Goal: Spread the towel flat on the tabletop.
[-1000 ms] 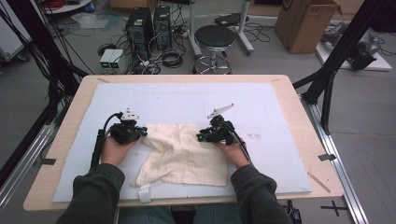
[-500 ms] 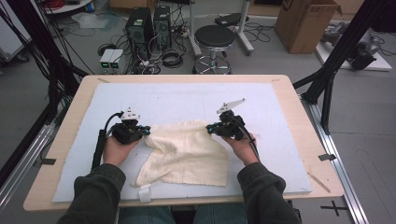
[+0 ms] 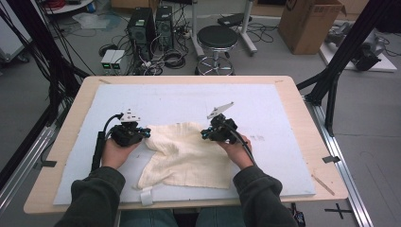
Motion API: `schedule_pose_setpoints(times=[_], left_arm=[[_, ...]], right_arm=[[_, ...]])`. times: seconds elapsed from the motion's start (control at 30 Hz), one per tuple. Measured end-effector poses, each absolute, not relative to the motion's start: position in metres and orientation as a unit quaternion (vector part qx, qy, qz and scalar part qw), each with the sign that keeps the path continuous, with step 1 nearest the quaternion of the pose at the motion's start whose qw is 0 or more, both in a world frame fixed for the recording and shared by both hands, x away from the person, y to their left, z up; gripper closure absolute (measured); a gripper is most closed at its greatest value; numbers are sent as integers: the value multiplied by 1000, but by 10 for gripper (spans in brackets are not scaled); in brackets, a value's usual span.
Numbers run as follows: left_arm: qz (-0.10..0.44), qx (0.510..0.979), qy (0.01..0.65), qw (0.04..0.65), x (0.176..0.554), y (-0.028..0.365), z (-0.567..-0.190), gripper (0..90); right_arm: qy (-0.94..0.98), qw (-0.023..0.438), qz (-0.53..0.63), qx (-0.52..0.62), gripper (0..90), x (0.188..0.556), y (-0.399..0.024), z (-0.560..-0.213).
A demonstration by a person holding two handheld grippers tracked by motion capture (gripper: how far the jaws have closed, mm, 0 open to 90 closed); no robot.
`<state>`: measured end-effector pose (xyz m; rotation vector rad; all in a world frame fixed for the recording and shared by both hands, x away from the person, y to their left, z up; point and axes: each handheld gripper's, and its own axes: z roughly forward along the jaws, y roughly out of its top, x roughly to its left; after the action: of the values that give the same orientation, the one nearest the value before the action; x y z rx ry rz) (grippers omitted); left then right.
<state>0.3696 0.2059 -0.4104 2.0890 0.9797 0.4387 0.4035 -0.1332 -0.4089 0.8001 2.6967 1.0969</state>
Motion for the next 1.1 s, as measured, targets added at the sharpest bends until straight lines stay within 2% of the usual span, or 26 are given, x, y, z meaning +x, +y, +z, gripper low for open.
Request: schedule_pose_setpoints(times=[0.13,0.2,0.33,0.47,0.77,1.1], left_arm=[[170,823,383,384,366,209,-409,885],[170,825,381,381,365,209,-408,885],[171,829,377,375,364,206,-409,885],[171,829,380,373,365,205,-411,885],[170,831,383,367,367,206,-412,885],[168,830,384,368,369,207,-414,885]], right_arm=[[902,43,355,243,856,393,-117,-425],[909,30,345,233,805,387,-112,-430],[909,25,356,217,694,379,-113,-426],[901,34,377,212,653,377,-125,-412],[864,78,419,269,655,404,-162,-390],[822,77,415,382,719,447,-190,-417]])
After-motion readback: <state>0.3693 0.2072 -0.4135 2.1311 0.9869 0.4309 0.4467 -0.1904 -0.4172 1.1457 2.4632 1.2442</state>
